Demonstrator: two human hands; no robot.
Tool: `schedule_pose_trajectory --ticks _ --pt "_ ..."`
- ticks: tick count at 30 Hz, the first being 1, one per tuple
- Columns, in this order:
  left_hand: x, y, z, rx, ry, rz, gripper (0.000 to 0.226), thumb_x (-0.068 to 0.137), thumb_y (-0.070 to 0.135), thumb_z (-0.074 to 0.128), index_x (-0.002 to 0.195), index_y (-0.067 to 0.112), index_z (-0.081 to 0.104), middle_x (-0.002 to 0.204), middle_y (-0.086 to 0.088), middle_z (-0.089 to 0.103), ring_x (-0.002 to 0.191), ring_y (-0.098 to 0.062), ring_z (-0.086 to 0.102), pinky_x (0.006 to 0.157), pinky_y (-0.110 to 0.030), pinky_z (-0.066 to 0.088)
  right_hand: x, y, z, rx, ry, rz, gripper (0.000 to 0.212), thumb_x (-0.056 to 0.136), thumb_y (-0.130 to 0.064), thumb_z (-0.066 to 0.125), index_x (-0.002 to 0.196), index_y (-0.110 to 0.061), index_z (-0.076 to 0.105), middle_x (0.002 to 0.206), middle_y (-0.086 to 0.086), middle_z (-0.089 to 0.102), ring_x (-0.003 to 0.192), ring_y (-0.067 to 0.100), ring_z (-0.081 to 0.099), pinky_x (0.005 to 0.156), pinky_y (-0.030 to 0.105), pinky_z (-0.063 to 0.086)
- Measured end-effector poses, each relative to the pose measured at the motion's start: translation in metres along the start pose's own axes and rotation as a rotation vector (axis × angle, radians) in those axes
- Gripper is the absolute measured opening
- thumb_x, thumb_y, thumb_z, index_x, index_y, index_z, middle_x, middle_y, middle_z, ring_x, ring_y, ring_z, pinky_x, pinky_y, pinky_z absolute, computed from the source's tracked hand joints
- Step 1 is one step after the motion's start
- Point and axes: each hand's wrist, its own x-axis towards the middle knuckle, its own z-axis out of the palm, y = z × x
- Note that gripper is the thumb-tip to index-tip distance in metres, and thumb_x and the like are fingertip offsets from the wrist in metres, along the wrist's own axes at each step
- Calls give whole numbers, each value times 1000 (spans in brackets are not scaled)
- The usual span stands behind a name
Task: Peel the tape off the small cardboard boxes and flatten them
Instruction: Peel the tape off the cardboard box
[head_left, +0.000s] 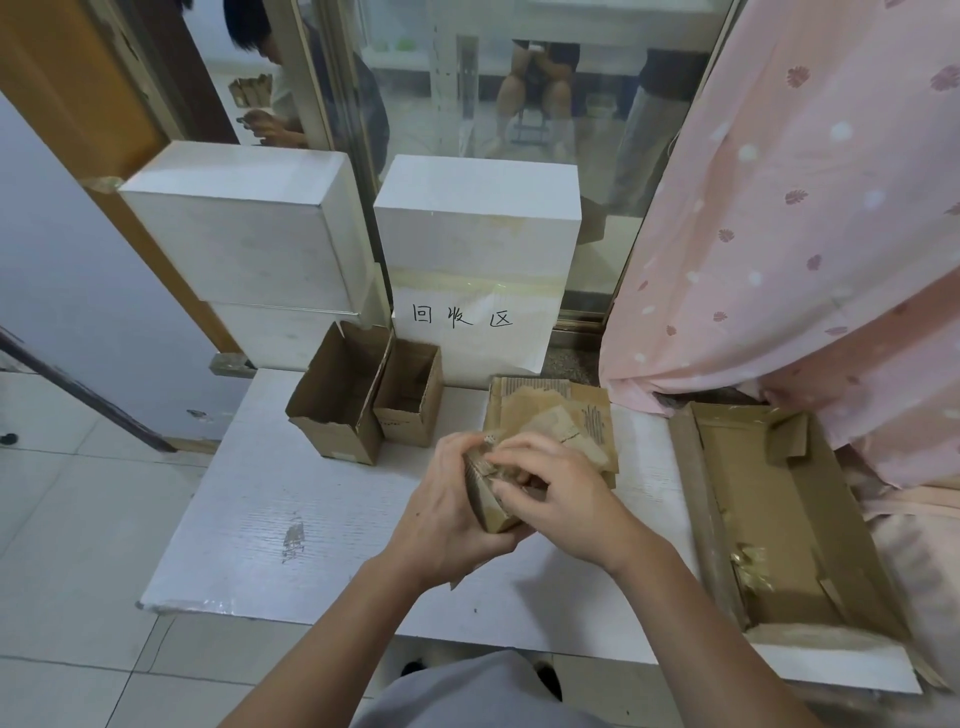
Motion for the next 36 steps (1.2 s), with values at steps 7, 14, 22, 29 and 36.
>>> schedule_pose_trajectory --ticks 7,14,22,29,36 --pt "-7 -5 1 42 -54 73 98 64 50 94 140 20 40 138 8 42 124 -12 52 92 -36 54 4 1 0 33 55 -1 8 91 -19 74 91 -26 74 88 -12 59 85 11 60 74 21 46" --pt "-5 -8 -5 45 -10 88 100 63 49 95 141 20 40 143 5 42 130 -13 52 93 -35 55 2 2 5 -148 108 -64 12 97 -11 63 98 -22 68 94 -16 51 88 7 56 75 23 47" --pt "-5 -14 -9 14 31 54 98 60 46 95 136 37 33 141 13 41 124 -11 54 91 -33 55 6 -2 4 -176 -13 -34 18 103 -32 55 110 -31 71 106 -18 50 106 4 47 91 21 42" --pt "0 -14 -16 59 67 117 101 61 45 96 141 25 39 147 9 41 133 -11 50 96 -34 55 14 -7 17 -90 319 74 13 85 -22 79 96 -24 71 85 -22 55 88 -1 55 76 10 40" --pt "10 -12 -27 103 89 181 99 61 46 95 140 17 43 148 5 40 139 -12 45 99 -34 54 14 -4 31 134 546 217 35 73 -29 91 96 -35 65 111 -12 47 103 10 56 89 16 45"
